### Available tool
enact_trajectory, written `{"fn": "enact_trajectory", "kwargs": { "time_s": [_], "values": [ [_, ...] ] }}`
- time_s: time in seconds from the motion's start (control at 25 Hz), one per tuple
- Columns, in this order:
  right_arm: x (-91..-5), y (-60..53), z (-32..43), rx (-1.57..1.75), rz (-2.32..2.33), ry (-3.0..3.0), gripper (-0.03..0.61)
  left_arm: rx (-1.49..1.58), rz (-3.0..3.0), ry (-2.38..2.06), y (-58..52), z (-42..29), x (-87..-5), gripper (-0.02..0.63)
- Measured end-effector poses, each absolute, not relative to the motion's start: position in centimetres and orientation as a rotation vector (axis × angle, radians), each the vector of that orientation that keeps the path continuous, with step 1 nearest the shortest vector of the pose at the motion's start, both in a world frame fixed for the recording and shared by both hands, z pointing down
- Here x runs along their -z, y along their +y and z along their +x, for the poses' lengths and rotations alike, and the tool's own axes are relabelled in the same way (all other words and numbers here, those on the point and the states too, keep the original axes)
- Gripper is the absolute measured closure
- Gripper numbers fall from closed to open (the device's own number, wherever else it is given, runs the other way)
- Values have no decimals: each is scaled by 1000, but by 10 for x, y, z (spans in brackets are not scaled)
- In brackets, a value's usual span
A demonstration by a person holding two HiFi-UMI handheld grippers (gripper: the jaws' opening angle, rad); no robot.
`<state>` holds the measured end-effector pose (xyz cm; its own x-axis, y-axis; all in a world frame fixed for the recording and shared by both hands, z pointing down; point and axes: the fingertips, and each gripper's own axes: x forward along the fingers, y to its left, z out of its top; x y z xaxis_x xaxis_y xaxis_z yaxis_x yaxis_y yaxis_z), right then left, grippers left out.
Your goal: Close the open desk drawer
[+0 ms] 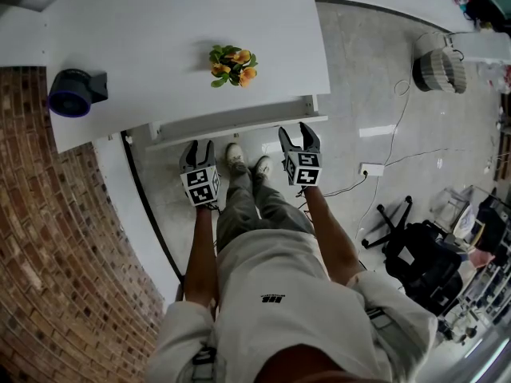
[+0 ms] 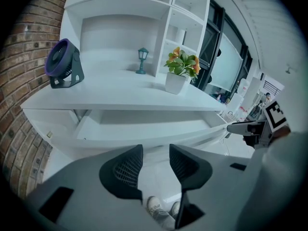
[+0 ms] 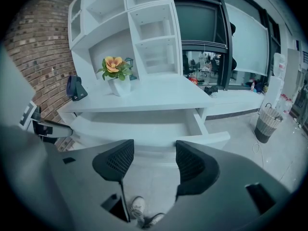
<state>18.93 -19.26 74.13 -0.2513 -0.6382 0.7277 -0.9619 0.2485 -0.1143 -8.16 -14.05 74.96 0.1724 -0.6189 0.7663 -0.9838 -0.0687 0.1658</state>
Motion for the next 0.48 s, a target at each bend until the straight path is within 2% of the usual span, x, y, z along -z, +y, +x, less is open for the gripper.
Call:
{"fn": "enact_trajectory", "kwargs": {
  "time_s": [0.48],
  "values": [
    [-739,-211,184,-753,1461,-1980,304,-675,1782,-1521,-158,-85,-749,426]
  ]
}}
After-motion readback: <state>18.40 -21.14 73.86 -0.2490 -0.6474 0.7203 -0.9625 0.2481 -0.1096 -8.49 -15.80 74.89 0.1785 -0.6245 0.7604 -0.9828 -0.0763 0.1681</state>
